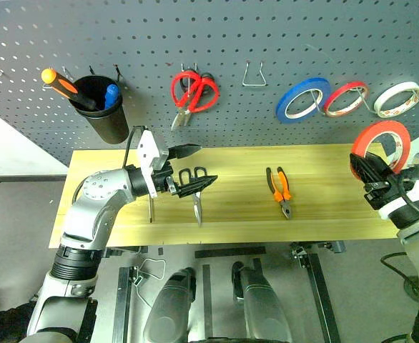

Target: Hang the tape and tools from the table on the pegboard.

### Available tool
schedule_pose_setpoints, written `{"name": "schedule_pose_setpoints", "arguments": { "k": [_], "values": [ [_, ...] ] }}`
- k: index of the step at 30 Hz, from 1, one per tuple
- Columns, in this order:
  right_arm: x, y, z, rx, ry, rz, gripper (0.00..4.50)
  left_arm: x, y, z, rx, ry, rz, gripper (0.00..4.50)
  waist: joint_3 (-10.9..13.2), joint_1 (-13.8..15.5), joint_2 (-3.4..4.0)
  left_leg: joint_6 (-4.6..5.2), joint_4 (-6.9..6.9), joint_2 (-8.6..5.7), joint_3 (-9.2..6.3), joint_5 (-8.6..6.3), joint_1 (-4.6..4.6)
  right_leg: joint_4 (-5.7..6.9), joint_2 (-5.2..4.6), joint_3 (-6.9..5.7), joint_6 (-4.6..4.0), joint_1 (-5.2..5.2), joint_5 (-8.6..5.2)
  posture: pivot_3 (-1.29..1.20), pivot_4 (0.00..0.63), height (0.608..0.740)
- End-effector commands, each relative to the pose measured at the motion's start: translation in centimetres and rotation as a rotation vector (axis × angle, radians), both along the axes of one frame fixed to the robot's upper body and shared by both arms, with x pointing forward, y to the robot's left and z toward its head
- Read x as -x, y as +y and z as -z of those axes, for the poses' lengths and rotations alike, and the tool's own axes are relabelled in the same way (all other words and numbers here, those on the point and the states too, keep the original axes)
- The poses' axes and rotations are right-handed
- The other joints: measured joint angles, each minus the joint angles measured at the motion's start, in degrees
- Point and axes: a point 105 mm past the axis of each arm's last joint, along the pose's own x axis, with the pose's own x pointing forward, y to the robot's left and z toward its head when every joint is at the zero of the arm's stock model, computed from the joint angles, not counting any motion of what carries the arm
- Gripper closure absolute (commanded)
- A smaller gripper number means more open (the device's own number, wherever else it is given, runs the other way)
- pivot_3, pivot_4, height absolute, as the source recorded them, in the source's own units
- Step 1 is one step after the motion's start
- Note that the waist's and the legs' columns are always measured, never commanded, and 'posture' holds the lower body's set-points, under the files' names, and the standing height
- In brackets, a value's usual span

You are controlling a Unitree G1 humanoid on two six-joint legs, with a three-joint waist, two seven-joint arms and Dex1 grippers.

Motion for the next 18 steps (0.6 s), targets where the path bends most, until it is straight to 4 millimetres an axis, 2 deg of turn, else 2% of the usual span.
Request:
{"name": "schedule_pose_setpoints", "arguments": {
  "k": [1,6,18],
  "values": [
    [0.8,0.6,-3.4,0.026,-0.142,-0.033,3.81,0.8,-0.2,-1.4,0.039,-0.075,0.03,0.0,0.0,0.0,0.0,0.0,0.0,0.0,0.0,0.0,0.0,0.0,0.0,0.0,0.0,0.0,0.0,0.07,0.327,0.74],
    [-0.5,0.9,-4.6,0.018,-0.182,-0.052,3.81,1.0,-0.6,-1.6,0.062,-0.103,0.045,0.0,0.0,-0.03,0.0,0.01,0.01,0.0,0.01,0.0,0.0,0.01,0.0,0.0,0.0,0.0,0.0,0.07,0.329,0.74],
    [-3.9,1.3,-4.1,-0.002,-0.189,-0.079,3.81,1.0,-0.6,-1.8,0.052,-0.116,0.039,0.0,0.0,0.01,0.0,0.02,0.02,0.0,0.02,0.01,0.0,0.01,0.01,-0.01,0.0,0.0,0.0,0.09,0.335,0.74]
  ]
}}
